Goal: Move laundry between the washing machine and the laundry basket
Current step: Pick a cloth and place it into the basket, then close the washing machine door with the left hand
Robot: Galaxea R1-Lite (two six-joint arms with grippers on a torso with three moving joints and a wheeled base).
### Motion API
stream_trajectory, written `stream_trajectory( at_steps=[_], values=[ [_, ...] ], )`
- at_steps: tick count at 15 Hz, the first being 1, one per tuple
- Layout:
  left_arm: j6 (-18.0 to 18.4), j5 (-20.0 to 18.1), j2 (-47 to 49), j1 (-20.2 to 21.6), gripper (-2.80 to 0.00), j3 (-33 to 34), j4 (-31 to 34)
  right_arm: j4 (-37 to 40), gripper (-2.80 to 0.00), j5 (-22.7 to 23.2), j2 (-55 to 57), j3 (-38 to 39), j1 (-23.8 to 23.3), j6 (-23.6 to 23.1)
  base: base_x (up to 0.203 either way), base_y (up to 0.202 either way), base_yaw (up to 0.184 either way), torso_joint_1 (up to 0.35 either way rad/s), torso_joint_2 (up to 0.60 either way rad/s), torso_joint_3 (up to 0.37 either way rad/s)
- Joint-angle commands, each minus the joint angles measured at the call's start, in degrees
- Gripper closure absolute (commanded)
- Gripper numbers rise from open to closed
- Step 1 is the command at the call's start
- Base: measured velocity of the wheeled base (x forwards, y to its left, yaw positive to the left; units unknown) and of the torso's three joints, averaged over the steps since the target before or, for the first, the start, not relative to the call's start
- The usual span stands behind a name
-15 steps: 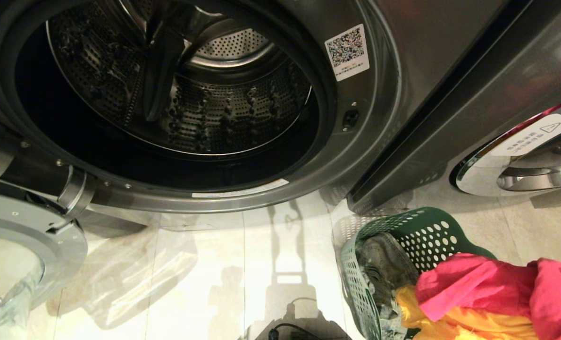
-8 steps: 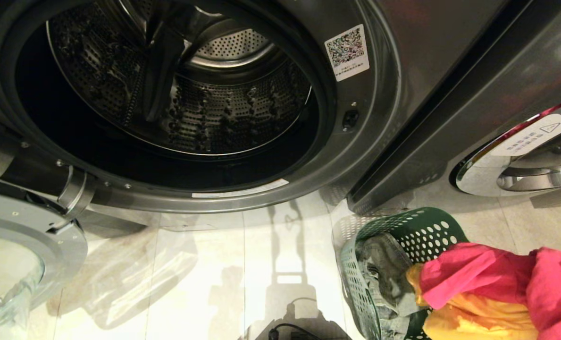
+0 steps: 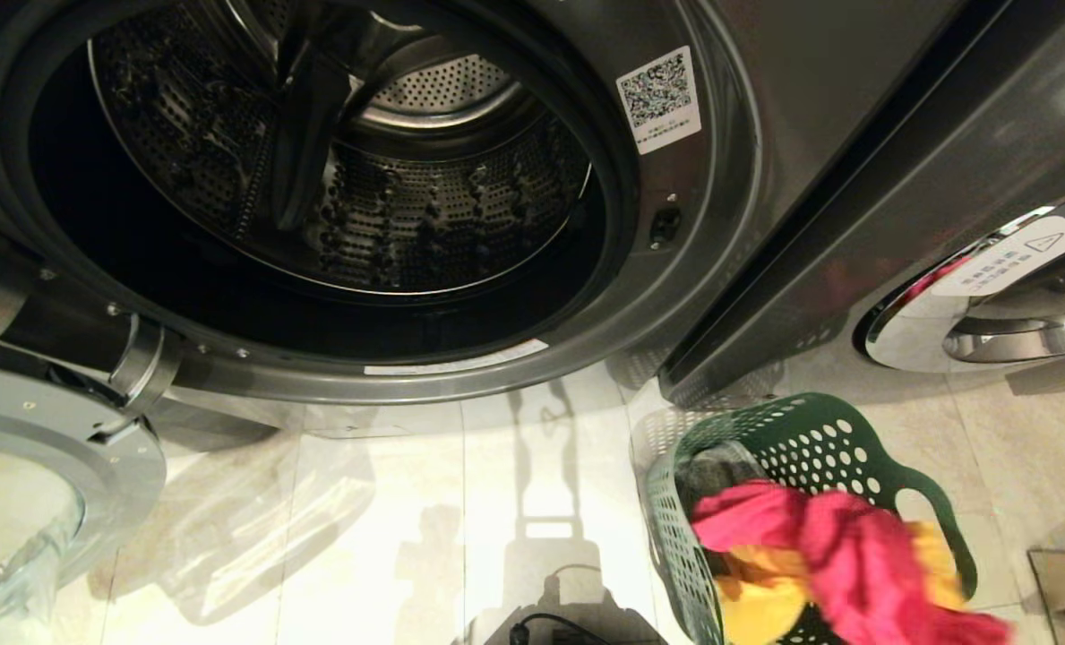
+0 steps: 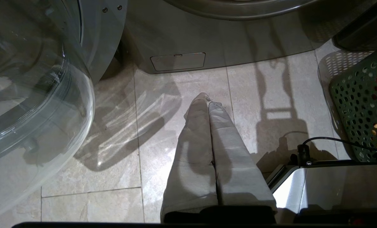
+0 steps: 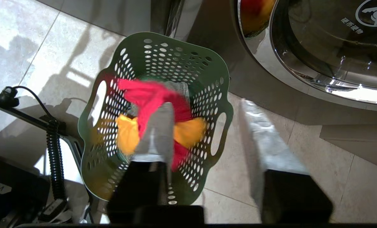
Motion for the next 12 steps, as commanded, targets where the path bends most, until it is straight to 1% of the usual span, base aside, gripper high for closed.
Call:
stream_trajectory(
  at_steps=[1, 12],
  values=[
    [-0.06, 0.05, 0.00, 0.00, 0.00, 0.00, 0.05, 0.17, -2.80, 0.13, 0.01, 0.06, -0.02, -0.02, 0.000, 0.000, 0.000, 0.000, 0.00, 0.000],
    [0.50, -0.22, 0.00, 0.00, 0.00, 0.00, 0.05, 0.17, -2.80, 0.04, 0.01, -1.61, -0.02, -0.02, 0.000, 0.000, 0.000, 0.000, 0.00, 0.000]
  ],
)
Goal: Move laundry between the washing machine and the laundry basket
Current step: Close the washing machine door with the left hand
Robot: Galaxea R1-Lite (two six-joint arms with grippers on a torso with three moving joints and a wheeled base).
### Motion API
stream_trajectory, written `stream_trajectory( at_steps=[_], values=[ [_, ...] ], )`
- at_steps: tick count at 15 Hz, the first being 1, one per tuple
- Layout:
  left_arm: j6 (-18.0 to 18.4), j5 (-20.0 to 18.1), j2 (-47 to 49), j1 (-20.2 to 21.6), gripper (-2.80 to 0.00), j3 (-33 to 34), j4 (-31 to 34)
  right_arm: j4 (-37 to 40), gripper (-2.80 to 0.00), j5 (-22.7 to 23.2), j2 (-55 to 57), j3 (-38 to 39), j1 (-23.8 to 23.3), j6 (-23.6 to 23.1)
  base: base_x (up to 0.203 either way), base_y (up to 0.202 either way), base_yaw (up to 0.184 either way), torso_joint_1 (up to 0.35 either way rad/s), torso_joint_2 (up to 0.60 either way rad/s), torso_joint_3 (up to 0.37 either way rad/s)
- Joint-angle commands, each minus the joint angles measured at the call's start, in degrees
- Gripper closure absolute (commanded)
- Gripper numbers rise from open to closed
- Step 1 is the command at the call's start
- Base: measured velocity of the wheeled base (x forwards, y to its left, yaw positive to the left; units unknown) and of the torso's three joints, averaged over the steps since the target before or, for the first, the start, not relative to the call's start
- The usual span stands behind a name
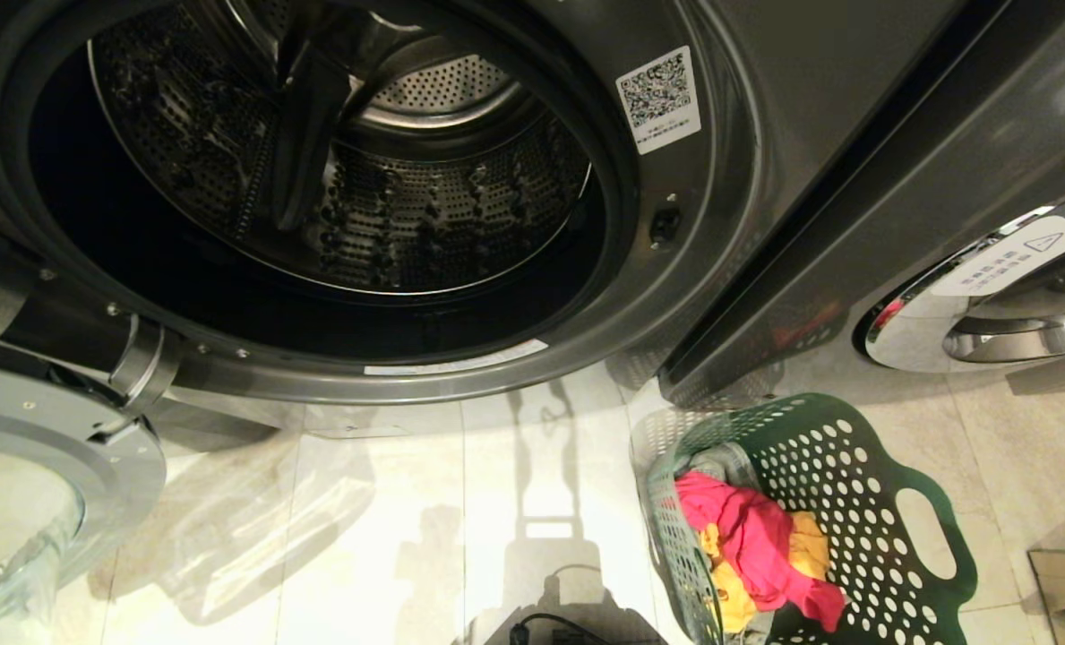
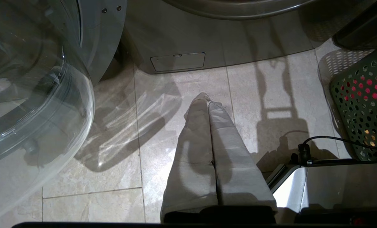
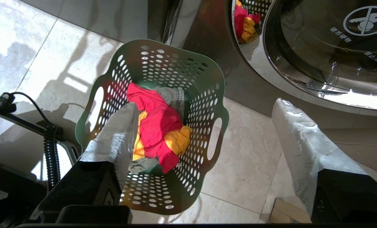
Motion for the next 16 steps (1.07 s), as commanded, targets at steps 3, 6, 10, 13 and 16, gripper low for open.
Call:
stream_trajectory(
  at_steps=[3, 6, 10, 13, 16],
  values=[
    [0.28, -0.05, 0.00, 0.00, 0.00, 0.00, 0.11, -2.06, 0.00, 0.13, 0.03, -0.55, -0.01, -0.07, 0.000, 0.000, 0.000, 0.000, 0.00, 0.000],
    [0.45, -0.05, 0.00, 0.00, 0.00, 0.00, 0.02, -6.95, 0.00, 0.12, 0.01, 1.34, -0.01, -0.29, 0.000, 0.000, 0.000, 0.000, 0.00, 0.000],
    [0.45, -0.05, 0.00, 0.00, 0.00, 0.00, 0.20, -7.69, 0.00, -0.29, 0.01, 2.13, -0.05, -0.73, 0.000, 0.000, 0.000, 0.000, 0.00, 0.000],
    [0.51, -0.05, 0.00, 0.00, 0.00, 0.00, 0.20, -8.24, 0.00, -1.71, 0.01, 2.07, 0.04, -1.00, 0.000, 0.000, 0.000, 0.000, 0.00, 0.000],
    [1.60, -0.22, 0.09, 0.00, 0.00, 0.00, 0.29, -8.24, 0.00, -1.73, 0.01, 2.15, 0.03, -2.86, 0.000, 0.000, 0.000, 0.003, 0.00, 0.055]
  ],
)
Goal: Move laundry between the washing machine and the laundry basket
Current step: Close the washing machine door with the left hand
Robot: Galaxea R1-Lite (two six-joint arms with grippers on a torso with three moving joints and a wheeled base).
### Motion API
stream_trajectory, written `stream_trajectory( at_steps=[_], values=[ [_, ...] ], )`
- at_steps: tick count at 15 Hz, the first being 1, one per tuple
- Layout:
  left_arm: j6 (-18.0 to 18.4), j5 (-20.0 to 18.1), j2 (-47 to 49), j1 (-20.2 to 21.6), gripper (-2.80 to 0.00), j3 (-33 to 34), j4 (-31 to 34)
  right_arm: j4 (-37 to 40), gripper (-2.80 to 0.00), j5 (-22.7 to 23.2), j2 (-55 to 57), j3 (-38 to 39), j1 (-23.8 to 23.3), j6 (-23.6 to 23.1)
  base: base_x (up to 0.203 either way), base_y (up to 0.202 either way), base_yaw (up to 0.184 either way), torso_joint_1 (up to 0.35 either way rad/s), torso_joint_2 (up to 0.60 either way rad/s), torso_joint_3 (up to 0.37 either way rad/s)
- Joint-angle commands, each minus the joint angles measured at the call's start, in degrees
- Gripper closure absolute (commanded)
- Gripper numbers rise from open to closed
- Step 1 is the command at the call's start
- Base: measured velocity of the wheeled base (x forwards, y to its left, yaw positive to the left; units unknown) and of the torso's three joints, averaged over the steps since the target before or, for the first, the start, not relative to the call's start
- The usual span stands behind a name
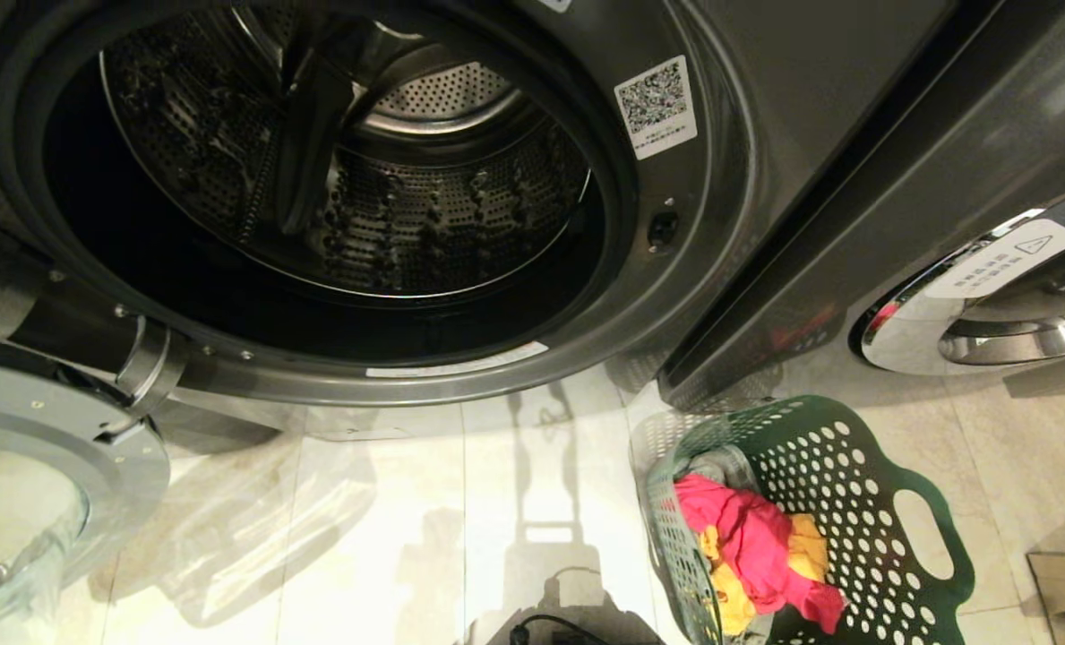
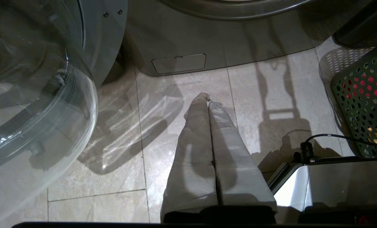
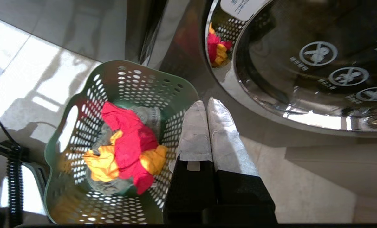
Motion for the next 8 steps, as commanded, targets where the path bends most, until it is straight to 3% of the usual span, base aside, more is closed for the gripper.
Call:
stream_trajectory(
  at_steps=[1, 5, 8],
  values=[
    [0.22, 0.00, 0.00, 0.00, 0.00, 0.00, 0.02, 0.04, 0.00, 0.05, 0.01, 0.49, 0.06, -0.93, 0.000, 0.000, 0.000, 0.000, 0.00, 0.159],
    [-0.61, 0.13, 0.00, 0.00, 0.00, 0.00, -0.33, -0.78, 0.00, -0.20, 0.01, 2.65, 0.02, -2.05, 0.000, 0.000, 0.000, 0.003, 0.00, 0.189],
    [-1.36, 0.08, 0.00, 0.00, 0.00, 0.00, -0.33, -8.98, 0.00, -0.99, 0.02, 10.47, 0.03, -2.70, 0.000, 0.000, 0.000, 0.001, 0.00, 0.201]
  ],
)
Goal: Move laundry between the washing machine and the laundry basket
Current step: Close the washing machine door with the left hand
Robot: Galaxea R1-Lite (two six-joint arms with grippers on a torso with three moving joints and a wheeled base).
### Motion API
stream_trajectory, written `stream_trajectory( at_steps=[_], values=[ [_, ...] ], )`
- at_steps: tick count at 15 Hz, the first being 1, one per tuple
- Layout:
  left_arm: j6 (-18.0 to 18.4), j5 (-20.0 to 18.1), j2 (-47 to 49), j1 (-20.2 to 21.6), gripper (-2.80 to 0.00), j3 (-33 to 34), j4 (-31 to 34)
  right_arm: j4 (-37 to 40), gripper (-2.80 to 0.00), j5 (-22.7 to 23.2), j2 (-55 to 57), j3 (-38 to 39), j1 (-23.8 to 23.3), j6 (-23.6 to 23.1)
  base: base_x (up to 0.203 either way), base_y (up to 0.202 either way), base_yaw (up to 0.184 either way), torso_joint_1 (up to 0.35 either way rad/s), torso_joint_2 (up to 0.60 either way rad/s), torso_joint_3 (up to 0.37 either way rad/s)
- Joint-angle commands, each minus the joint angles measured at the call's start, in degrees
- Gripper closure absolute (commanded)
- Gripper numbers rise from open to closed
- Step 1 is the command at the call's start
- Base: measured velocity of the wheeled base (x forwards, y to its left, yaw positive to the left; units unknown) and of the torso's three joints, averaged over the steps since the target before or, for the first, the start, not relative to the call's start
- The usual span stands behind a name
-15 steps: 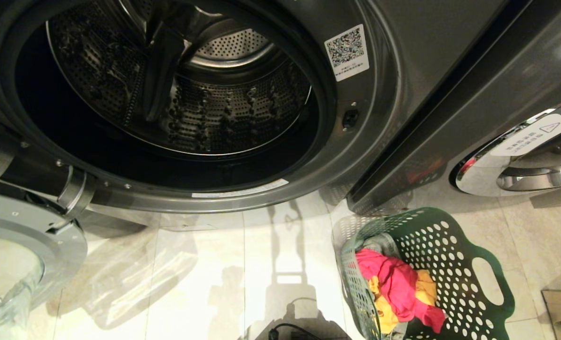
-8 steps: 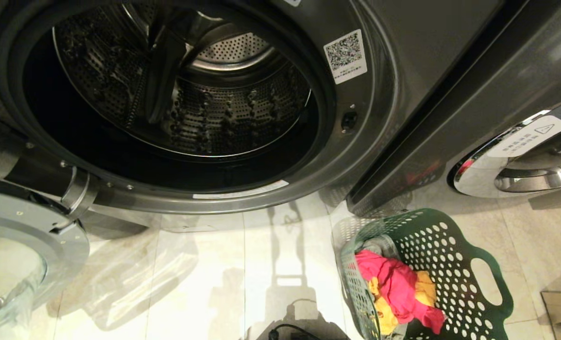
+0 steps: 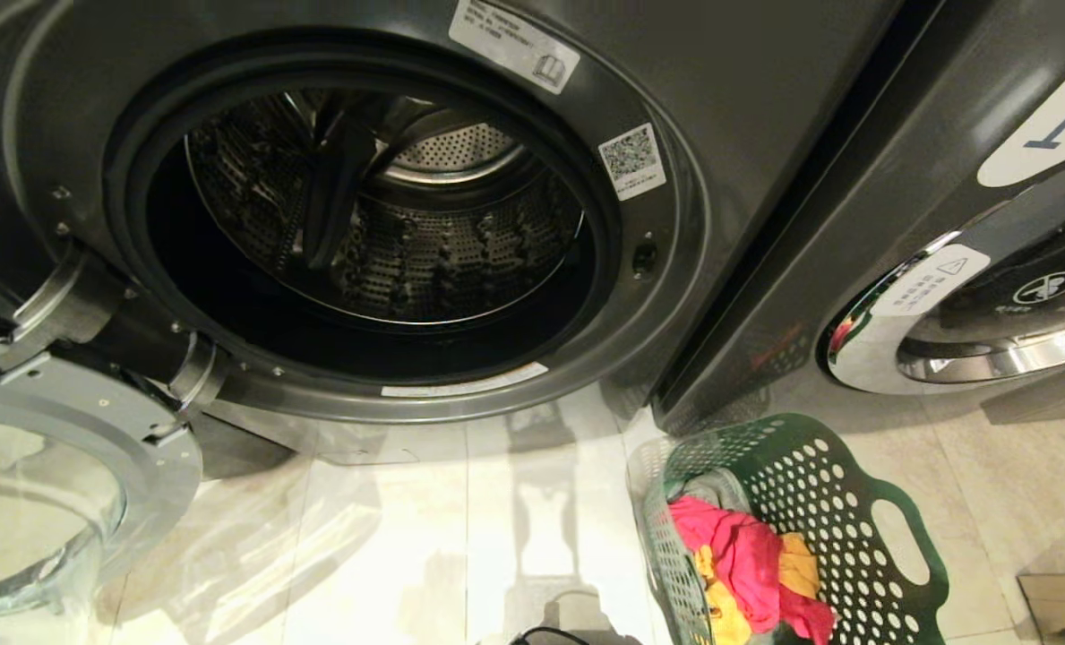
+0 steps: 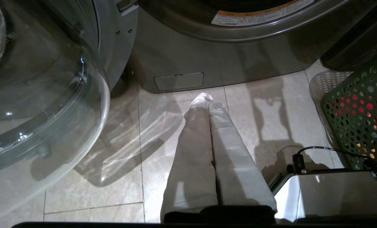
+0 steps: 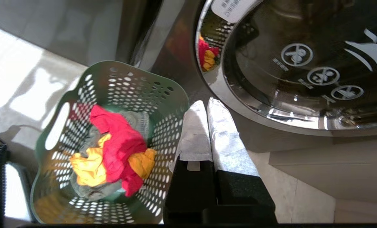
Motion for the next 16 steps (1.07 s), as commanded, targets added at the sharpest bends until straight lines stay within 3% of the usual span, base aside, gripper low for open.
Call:
stream_trajectory(
  at_steps=[1, 3, 7, 11, 15, 16],
  values=[
    [-0.07, 0.20, 0.00, 0.00, 0.00, 0.00, -0.04, -6.85, 0.00, -1.81, 0.08, 6.47, 0.00, 0.18, 0.000, 0.000, 0.000, 0.002, 0.00, 0.205],
    [-0.45, 0.31, 0.00, 0.00, 0.00, 0.00, -0.04, -15.25, 0.00, -7.80, 0.12, 11.73, 0.00, 6.27, 0.000, 0.000, 0.000, 0.004, 0.00, 0.193],
    [-0.36, 0.31, 0.00, 0.00, 0.00, 0.00, -0.04, -16.23, 0.00, -13.59, 0.12, 20.10, -0.01, 18.17, 0.000, 0.000, 0.000, 0.007, 0.00, 0.204],
    [-0.36, 0.14, 0.00, 0.00, 0.00, 0.00, -0.04, -0.09, 0.00, -14.30, 0.21, 19.79, 0.03, 27.03, 0.000, 0.000, 0.000, 0.001, 0.00, 0.204],
    [-0.45, 0.14, 0.00, 0.00, 0.00, 0.00, -0.04, 1.12, 0.00, -14.10, 0.34, 19.08, 8.65, 26.39, 0.000, 0.000, 0.000, 0.000, 0.00, 0.204],
    [-0.45, 0.31, 0.00, 0.00, 0.00, 0.00, -0.04, 1.12, 0.00, -14.13, -1.26, 19.08, 9.03, 26.28, 0.000, 0.000, 0.000, 0.001, 0.00, 0.198]
  ],
)
